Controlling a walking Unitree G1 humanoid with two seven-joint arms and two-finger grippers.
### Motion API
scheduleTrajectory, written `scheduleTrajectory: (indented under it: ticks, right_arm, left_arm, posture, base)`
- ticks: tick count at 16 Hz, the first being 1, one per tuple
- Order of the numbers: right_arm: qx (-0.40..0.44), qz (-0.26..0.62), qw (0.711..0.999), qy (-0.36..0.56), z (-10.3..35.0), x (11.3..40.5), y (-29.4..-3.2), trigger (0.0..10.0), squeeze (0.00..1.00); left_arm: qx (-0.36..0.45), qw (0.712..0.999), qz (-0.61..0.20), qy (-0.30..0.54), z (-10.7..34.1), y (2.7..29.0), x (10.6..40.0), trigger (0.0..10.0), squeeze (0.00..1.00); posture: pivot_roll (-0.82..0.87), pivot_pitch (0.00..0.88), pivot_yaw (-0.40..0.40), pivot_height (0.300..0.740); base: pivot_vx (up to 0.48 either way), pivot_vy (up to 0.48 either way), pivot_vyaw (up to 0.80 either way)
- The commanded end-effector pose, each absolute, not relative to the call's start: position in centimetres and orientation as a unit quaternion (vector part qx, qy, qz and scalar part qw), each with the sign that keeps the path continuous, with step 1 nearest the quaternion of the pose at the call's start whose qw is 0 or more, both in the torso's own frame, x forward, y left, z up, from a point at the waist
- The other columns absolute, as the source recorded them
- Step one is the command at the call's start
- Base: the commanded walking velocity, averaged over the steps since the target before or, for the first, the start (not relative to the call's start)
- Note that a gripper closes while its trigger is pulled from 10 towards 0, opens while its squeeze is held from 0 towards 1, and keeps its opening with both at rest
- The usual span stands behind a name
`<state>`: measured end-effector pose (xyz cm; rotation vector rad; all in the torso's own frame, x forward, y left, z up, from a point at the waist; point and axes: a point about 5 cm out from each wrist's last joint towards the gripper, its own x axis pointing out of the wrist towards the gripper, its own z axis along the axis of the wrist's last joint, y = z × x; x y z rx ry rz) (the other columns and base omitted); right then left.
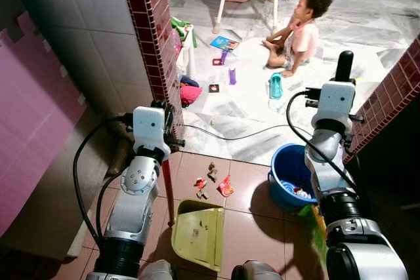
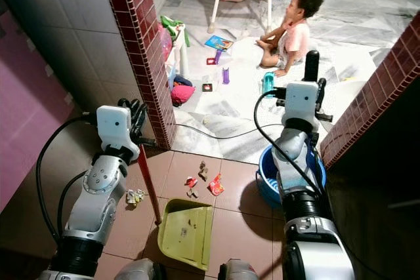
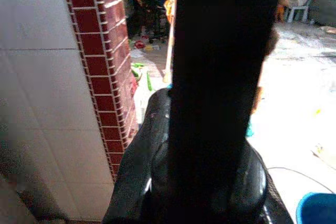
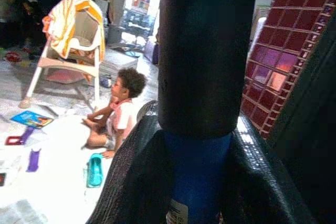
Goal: Sweep floor
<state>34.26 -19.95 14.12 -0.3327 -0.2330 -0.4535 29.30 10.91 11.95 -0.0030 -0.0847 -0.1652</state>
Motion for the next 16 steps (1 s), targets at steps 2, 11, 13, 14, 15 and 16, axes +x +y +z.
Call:
scheduleTrajectory:
  ticks: [2,11,13,14,15,16]
  right_arm:
    - [-0.132,-0.186,0.964,-0.138,15.0,34.5,-18.3,10.0,0.0]
    - [-0.032,-0.065,0.996,-0.055,10.8,31.1,-16.4,10.0,0.0]
    - [-0.012,-0.039,0.997,-0.06,11.1,30.3,-15.3,10.0,0.0]
    - [-0.014,-0.038,0.997,-0.058,11.1,30.1,-15.2,10.0,0.0]
    - [-0.028,-0.057,0.996,-0.061,11.3,30.0,-15.2,10.0,0.0]
    - [0.004,-0.022,0.998,-0.064,11.6,29.9,-14.5,10.0,0.0]
  left_arm:
    - [-0.001,0.996,-0.082,-0.042,12.0,10.8,29.1,10.0,0.0]
    - [0.076,0.997,-0.005,-0.013,11.2,12.6,28.7,10.0,0.0]
    - [0.097,0.995,0.018,-0.019,11.2,14.4,27.7,10.0,0.0]
    - [0.103,0.994,0.021,-0.016,11.1,14.6,27.6,10.0,0.0]
    - [0.092,0.995,0.022,-0.021,11.2,15.0,27.3,10.0,0.0]
    - [0.074,0.996,0.023,-0.034,11.5,15.3,27.1,10.0,0.0]
  posture:
    - [-0.08,0.047,0.02,0.74]
    - [-0.08,0.036,0.023,0.74]
    - [-0.07,0.028,0.011,0.74]
    - [-0.07,0.027,0.01,0.74]
    - [-0.07,0.025,0.01,0.74]
    - [-0.07,0.024,0.011,0.74]
  base:
    - [0.0,0.0,0.0]
    - [0.0,0.0,0.0]
    - [0.0,0.0,0.0]
    - [0.0,0.0,0.0]
    - [0.0,0.0,0.0]
    - [0.0,0.0,0.0]
